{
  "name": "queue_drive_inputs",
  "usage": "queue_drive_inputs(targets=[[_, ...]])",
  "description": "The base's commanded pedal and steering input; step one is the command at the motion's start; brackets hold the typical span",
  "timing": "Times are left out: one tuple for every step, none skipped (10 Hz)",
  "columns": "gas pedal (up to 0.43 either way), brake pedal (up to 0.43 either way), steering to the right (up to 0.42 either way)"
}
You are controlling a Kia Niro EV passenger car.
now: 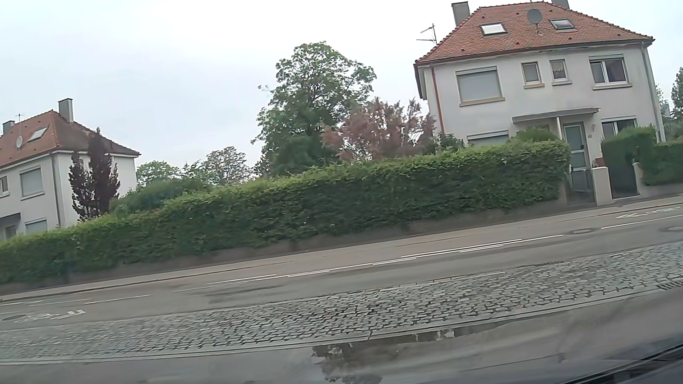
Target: Follow the waypoints while adhering to traffic rules and regulations
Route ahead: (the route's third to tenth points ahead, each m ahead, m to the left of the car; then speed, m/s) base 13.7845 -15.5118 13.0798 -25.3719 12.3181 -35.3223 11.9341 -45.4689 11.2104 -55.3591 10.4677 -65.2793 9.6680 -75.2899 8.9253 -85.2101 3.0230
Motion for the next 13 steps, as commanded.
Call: queue_drive_inputs(targets=[[0.000,0.152,0.230],[0.000,0.152,0.221],[0.000,0.159,0.217],[0.000,0.171,0.218],[0.000,0.177,0.221],[0.000,0.183,0.221],[0.000,0.195,0.224],[0.000,0.201,0.226],[0.000,0.207,0.227],[0.000,0.213,0.228],[0.000,0.220,0.228],[0.000,0.220,0.227],[0.000,0.220,0.228]])
